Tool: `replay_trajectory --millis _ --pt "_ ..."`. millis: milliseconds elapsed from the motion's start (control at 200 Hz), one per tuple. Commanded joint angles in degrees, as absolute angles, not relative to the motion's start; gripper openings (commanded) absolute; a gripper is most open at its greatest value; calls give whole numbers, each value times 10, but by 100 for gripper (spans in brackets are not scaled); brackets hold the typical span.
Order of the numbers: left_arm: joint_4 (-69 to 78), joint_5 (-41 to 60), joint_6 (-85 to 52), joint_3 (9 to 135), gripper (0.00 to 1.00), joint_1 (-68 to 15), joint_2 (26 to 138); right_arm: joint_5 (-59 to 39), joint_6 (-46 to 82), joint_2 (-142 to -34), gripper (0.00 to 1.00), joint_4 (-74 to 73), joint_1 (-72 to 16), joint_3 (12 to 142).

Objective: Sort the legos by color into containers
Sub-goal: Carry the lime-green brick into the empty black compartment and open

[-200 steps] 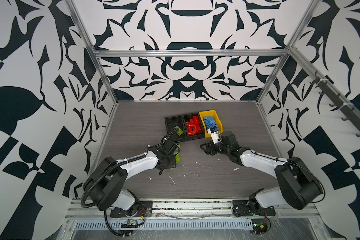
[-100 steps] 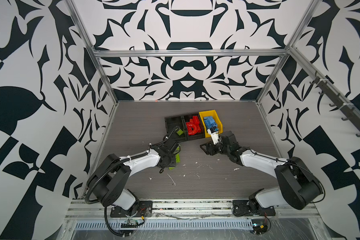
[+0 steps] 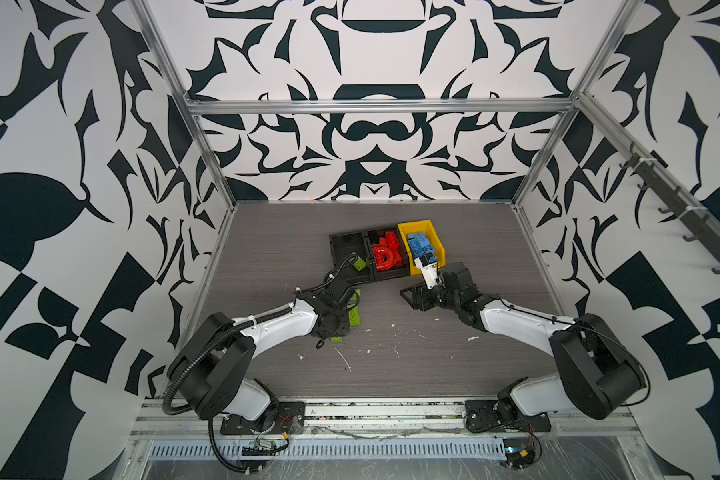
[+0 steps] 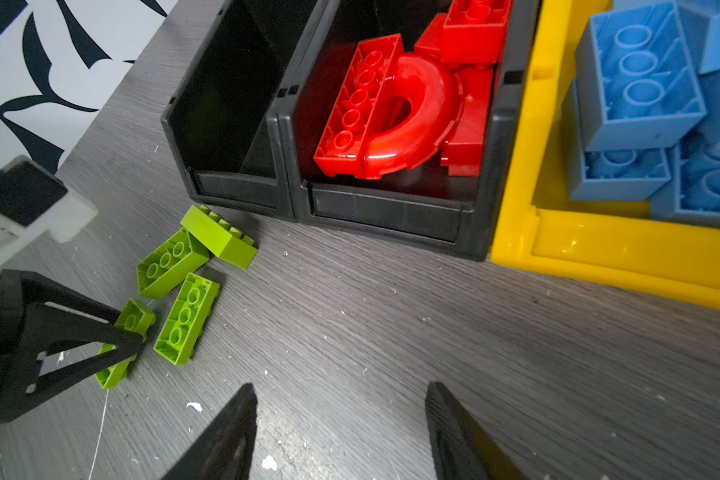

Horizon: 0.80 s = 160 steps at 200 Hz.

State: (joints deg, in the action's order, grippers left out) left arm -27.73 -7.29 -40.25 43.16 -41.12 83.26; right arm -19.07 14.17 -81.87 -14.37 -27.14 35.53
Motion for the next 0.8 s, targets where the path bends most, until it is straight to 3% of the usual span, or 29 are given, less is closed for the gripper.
replay_trajectory --millis 0,295,795 --pt "-326 -73 -401 452 39 -409 800 -196 136 -817 67 -150 -274 376" --pt "-371 -94 -325 545 39 -398 782 -195 137 -813 66 -150 -274 375" --pt "-325 6 -179 788 38 -297 978 -185 133 -804 65 -156 -274 367"
